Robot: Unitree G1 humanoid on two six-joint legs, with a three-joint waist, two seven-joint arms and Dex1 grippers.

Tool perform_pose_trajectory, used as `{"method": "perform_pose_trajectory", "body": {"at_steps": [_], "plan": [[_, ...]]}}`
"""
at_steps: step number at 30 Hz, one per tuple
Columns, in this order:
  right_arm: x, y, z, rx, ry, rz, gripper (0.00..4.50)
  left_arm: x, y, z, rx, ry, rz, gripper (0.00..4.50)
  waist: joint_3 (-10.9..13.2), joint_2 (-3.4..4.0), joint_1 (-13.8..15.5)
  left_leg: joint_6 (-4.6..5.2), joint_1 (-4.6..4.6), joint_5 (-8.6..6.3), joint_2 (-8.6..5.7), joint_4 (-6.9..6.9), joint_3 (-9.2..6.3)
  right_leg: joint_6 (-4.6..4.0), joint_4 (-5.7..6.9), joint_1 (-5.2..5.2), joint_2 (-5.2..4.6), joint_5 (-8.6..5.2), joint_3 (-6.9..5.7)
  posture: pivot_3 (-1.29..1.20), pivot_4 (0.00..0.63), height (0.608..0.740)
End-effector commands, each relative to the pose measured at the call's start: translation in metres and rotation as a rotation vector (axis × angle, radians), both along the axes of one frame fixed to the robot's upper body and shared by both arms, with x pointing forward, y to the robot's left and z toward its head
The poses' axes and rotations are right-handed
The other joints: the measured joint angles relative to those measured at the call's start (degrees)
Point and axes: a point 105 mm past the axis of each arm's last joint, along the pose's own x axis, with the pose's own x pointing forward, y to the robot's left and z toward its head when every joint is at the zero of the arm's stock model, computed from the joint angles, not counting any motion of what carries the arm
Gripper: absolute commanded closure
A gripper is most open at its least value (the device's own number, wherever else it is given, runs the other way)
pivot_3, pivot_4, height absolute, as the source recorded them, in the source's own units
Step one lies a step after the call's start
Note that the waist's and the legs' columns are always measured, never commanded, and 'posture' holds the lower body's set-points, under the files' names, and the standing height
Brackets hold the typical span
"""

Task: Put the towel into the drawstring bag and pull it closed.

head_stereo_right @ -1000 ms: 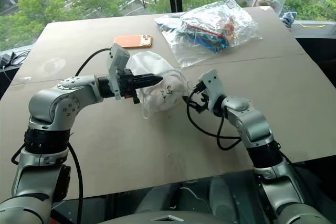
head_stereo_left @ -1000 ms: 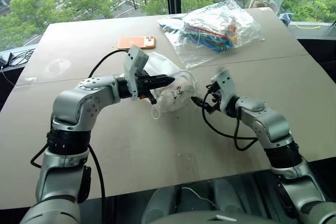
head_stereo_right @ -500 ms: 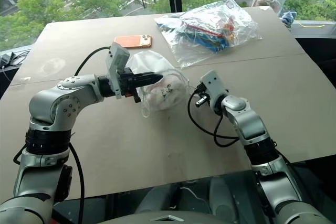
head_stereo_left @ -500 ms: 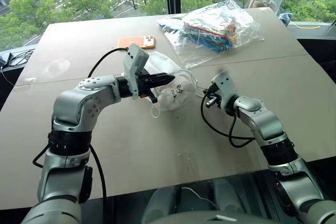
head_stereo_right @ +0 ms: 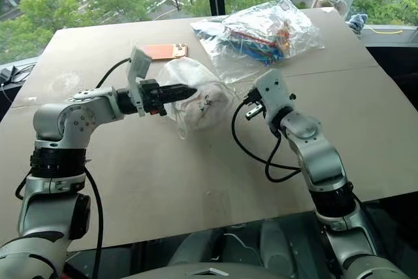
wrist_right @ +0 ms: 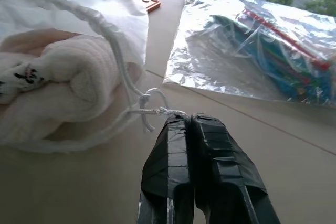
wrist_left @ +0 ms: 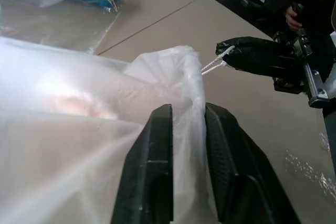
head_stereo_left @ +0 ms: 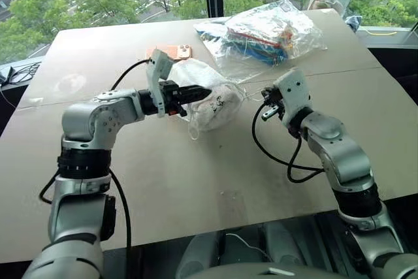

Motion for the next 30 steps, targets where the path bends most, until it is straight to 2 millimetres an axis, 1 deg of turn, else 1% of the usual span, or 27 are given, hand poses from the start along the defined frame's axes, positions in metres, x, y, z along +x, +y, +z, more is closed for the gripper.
{"method": "perform_pose_trajectory", "body": {"at_steps": [1,2,5,8,10,12,14,17,20,24,27,30], "plan": [[-0.008,0.007,0.006,0.041,-0.004,0.043,4.50,-0.015,0.030,0.003,-0.007,-0.040,0.010,2.27,0.00,0.01,-0.17,0.00,0.00,0.00,0.00,0.00,0.00,0.00,0.00,0.00,-0.01,0.00,0.00,0.00,0.150,0.740],[-0.007,0.006,0.003,0.049,0.009,0.040,4.50,-0.021,0.042,-0.004,0.000,-0.020,0.032,2.27,0.00,0.03,-0.51,0.00,0.04,0.00,0.01,-0.01,0.06,0.00,0.00,0.01,-0.03,0.00,0.08,0.00,0.150,0.740],[-0.006,0.004,-0.002,0.049,0.023,0.034,4.50,-0.030,0.064,-0.022,0.065,-0.019,0.100,2.27,0.02,0.05,-0.43,0.00,0.07,0.00,0.06,-0.10,0.07,-0.01,0.02,-0.05,-0.02,0.00,0.10,0.00,0.150,0.740],[-0.004,0.003,-0.003,0.052,0.029,0.033,4.50,-0.037,0.074,-0.041,0.176,-0.077,0.158,2.27,0.02,0.05,0.17,0.00,0.06,0.00,0.05,-0.07,0.05,-0.01,-0.01,-0.06,-0.04,0.00,0.05,0.00,0.150,0.740],[-0.004,0.003,-0.004,0.053,0.030,0.035,4.50,-0.038,0.075,-0.050,0.224,-0.115,0.180,2.27,0.01,0.04,0.73,0.00,0.06,0.00,0.04,-0.07,0.05,-0.01,-0.05,-0.02,-0.07,0.00,0.02,0.00,0.150,0.740],[-0.003,0.003,-0.004,0.058,0.034,0.038,4.50,-0.037,0.070,-0.060,0.262,-0.164,0.204,2.27,0.02,0.05,1.26,0.00,0.06,0.00,0.03,-0.07,0.03,-0.01,-0.07,0.02,-0.08,0.00,0.00,0.00,0.150,0.740],[-0.003,0.003,-0.005,0.059,0.037,0.040,4.50,-0.038,0.058,-0.070,0.284,-0.213,0.212,2.27,0.02,0.05,1.52,0.00,0.07,-0.01,0.03,-0.07,0.03,-0.01,-0.07,0.02,-0.09,0.00,0.01,0.00,0.150,0.740],[-0.002,0.002,-0.006,0.056,0.038,0.039,4.50,-0.033,0.047,-0.077,0.278,-0.250,0.246,2.27,0.02,0.05,1.68,0.01,0.06,-0.01,0.03,-0.07,0.03,-0.01,-0.08,0.03,-0.10,0.00,-0.02,0.00,0.150,0.740],[-0.002,0.002,-0.005,0.054,0.039,0.039,4.50,-0.033,0.038,-0.085,0.292,-0.260,0.229,2.27,0.01,0.05,1.45,0.00,0.06,-0.01,0.03,-0.07,0.01,-0.01,-0.05,0.03,-0.09,0.00,-0.02,0.00,0.150,0.740],[-0.003,0.001,-0.006,0.046,0.038,0.035,4.50,-0.023,0.039,-0.091,0.321,-0.311,0.305,2.27,0.01,0.05,1.40,0.00,0.07,-0.01,0.03,-0.07,0.04,-0.01,-0.05,0.03,-0.08,0.00,0.01,0.00,0.150,0.740],[-0.004,-0.001,-0.006,0.046,0.037,0.027,4.50,-0.015,0.034,-0.094,0.320,-0.344,0.347,2.27,0.01,0.05,1.53,0.00,0.07,0.00,0.03,-0.06,0.02,-0.01,-0.05,0.03,-0.08,0.00,-0.02,0.00,0.150,0.740],[-0.004,-0.001,-0.006,0.046,0.038,0.022,4.50,-0.009,0.029,-0.102,0.313,-0.354,0.380,2.27,0.01,0.05,1.59,0.01,0.07,-0.01,0.02,-0.04,0.01,-0.01,-0.05,0.04,-0.09,0.00,-0.04,0.00,0.150,0.740]]}}
